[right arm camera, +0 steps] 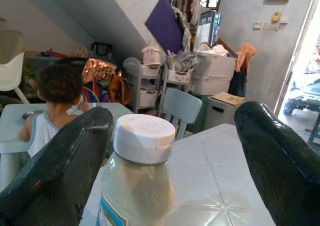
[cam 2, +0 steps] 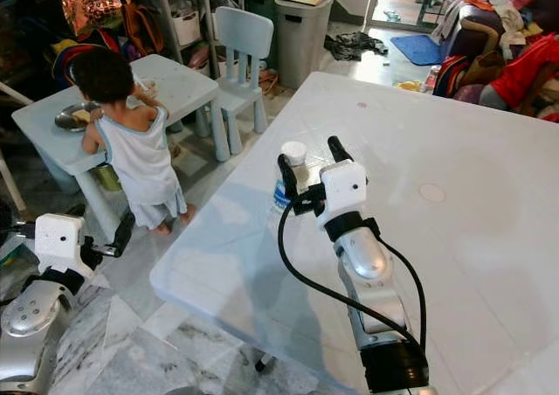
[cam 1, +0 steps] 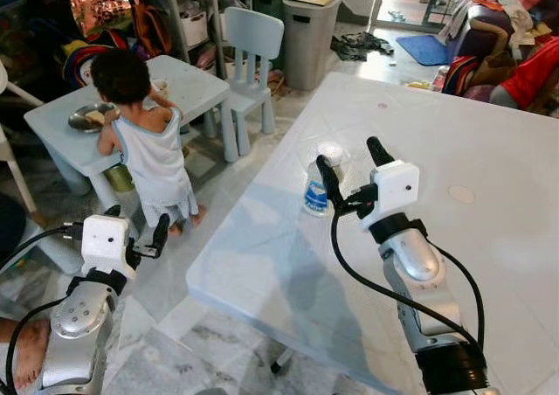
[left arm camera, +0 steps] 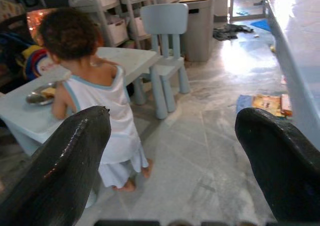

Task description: Restocking fridge

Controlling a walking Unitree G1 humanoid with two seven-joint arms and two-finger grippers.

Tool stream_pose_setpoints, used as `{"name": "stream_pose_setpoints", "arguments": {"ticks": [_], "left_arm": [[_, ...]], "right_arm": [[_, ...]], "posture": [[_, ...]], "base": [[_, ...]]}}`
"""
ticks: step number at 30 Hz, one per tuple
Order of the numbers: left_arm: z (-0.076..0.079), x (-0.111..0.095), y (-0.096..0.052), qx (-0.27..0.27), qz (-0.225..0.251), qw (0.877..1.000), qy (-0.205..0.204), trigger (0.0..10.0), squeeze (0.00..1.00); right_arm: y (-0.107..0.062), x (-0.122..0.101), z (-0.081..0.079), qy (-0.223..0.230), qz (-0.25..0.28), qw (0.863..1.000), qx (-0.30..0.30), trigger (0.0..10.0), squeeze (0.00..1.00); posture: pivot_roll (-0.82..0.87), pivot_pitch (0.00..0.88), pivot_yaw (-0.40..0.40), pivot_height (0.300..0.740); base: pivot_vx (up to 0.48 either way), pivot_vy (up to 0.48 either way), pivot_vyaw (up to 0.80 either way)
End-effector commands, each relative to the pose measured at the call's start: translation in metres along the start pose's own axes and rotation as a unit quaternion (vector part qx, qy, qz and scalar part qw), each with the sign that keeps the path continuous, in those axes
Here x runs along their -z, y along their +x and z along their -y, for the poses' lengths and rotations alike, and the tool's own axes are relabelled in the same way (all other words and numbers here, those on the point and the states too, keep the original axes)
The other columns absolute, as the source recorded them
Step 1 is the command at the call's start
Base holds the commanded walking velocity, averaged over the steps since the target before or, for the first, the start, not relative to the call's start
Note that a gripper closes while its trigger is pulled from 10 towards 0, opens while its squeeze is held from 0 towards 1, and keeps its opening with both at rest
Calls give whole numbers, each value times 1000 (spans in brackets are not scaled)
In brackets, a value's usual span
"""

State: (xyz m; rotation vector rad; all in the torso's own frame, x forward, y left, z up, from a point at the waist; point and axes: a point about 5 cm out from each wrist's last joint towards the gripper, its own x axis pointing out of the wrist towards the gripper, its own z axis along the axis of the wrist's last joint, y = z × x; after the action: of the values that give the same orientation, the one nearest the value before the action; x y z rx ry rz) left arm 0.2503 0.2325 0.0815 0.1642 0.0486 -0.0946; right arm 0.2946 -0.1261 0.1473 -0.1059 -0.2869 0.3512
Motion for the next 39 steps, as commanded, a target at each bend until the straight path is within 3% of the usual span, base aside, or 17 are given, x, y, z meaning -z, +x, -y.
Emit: {"name": "stream_pose_setpoints", "arguments": {"ticks": [1,2,3,9,10,11,19,24,25,26,39], "left_arm": [[0,-1,-1,3,-1,1000,5,10000,0],[0,0,0,4,-2,1000,4,10000,0],[1,0,0,5,-3,1000,4,10000,0],[6,0,4,8,-4,1000,0,10000,0],[8,0,4,9,-3,1000,-1,10000,0],[11,0,5,11,-2,1000,-3,10000,0],[12,1,4,11,-4,1000,-4,10000,0],[11,2,3,10,-6,1000,-2,10000,0],[11,1,2,8,-5,1000,-2,10000,0],[10,2,1,4,-6,1000,-2,10000,0],[13,2,4,3,-6,1000,-3,10000,0]], "right_arm": [[5,-3,1,2,7,1000,-17,10000,0],[7,-3,2,5,4,1000,-25,10000,294],[8,-3,2,8,3,999,-34,10000,1000],[22,-4,-1,-3,-2,996,-85,10000,1000],[25,-3,-2,-3,-3,995,-96,10000,843],[28,-3,-3,1,-4,994,-112,10000,0],[41,0,4,-5,-15,991,-131,10000,0],[52,5,14,19,-32,992,-123,10000,0],[53,6,13,25,-35,991,-129,8392,0],[54,9,11,34,-45,988,-141,0,0],[50,22,0,53,-68,976,-201,0,0]], "posture": [[47,0,16,740],[46,0,16,740],[46,0,16,740],[48,0,16,740],[48,0,16,740],[51,0,14,740],[64,4,9,740],[86,7,-1,740],[91,5,-5,740],[92,5,-8,740],[80,0,-7,740]], "base": [[0,0,0],[0,0,0],[0,0,0],[0,0,0],[0,0,0],[0,0,0],[0,0,0],[0,0,0],[0,0,0],[0,0,0],[0,0,0]]}}
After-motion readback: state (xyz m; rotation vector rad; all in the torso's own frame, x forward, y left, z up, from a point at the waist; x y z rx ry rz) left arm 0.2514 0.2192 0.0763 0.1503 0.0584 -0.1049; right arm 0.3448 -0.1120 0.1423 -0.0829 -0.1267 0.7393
